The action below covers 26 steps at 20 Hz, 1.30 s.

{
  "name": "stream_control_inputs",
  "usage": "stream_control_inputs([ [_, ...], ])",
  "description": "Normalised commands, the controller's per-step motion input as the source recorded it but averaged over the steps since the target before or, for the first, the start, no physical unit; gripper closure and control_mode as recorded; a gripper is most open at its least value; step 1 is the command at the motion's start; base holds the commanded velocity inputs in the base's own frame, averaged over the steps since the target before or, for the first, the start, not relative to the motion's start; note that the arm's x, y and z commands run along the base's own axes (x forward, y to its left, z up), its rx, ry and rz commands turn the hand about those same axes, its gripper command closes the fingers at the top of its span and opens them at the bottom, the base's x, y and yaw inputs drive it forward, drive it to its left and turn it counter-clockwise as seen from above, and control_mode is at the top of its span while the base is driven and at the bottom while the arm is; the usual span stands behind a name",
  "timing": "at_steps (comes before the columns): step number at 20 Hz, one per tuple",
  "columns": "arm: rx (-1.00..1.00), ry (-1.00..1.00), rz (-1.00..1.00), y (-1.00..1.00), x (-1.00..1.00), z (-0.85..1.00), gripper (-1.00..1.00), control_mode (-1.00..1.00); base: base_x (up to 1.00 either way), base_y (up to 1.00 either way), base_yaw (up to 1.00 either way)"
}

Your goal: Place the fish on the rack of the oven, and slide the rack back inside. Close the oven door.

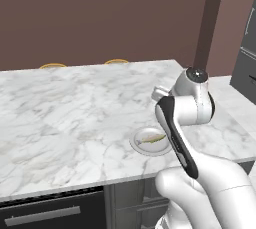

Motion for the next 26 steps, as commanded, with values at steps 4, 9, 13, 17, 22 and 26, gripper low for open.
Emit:
stream_control_inputs([
  [4,0.07,0.02,0.0,0.0,0.04,-0.71,-1.0,-1.0,0.0,0.0,0.0],
  [9,0.01,0.12,-0.04,0.01,0.01,-0.75,-1.0,-1.0,0.0,0.0,0.0],
  [13,0.0,0.23,-0.1,0.0,0.0,-0.57,-1.0,-1.0,0.0,0.0,0.0],
  [17,0.01,0.25,-0.12,0.0,0.1,-0.32,-1.0,-1.0,0.0,0.0,0.0],
  [22,0.04,0.11,-0.08,0.0,0.53,-0.05,-1.0,-1.0,0.0,0.0,0.0],
  [26,0.03,0.03,-0.07,0.0,0.46,-0.09,-1.0,-1.0,0.0,0.0,0.0],
])
